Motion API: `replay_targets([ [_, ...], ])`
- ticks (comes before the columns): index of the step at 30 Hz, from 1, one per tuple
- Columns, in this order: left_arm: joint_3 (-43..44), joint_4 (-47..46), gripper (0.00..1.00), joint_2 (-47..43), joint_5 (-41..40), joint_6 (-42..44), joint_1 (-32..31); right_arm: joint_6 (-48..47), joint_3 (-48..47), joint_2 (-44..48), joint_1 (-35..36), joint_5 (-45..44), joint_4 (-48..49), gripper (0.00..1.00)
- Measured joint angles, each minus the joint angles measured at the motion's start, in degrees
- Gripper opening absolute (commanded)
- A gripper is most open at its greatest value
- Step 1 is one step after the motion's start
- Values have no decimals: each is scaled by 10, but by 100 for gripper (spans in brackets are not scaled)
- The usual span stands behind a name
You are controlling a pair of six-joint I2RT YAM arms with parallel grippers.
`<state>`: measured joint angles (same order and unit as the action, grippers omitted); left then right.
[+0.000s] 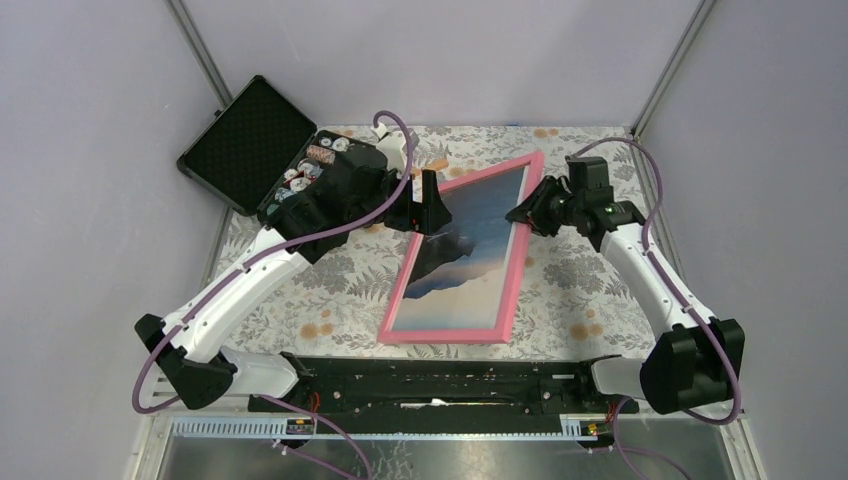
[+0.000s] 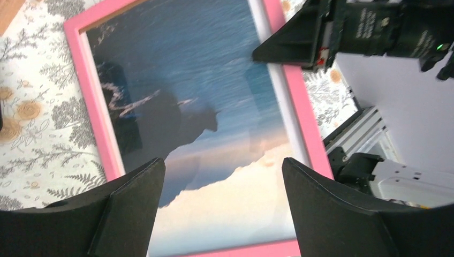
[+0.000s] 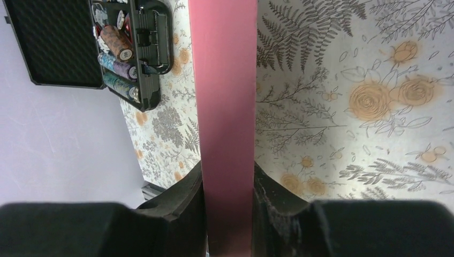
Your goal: Put the photo into the frame
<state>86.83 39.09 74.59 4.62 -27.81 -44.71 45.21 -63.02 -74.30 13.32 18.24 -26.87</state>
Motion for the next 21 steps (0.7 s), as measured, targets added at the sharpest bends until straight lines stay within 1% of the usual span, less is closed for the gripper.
replay_targets([
  [5,-26,19,85,-1,-17,17,0,-49,41,-11,-58,76,48,0],
  [9,-27,36,86,-12,-37,33,0,-83,51,-42,-75,100,78,0],
  [15,-27,45,89,-65,-73,54,0,-120,56,-130,-93,141,139,0],
  [19,-34,39,95,-100,-102,76,0,-135,54,-191,-97,168,182,0],
  [21,-51,26,98,-122,-120,90,0,-143,45,-219,-97,178,194,1],
])
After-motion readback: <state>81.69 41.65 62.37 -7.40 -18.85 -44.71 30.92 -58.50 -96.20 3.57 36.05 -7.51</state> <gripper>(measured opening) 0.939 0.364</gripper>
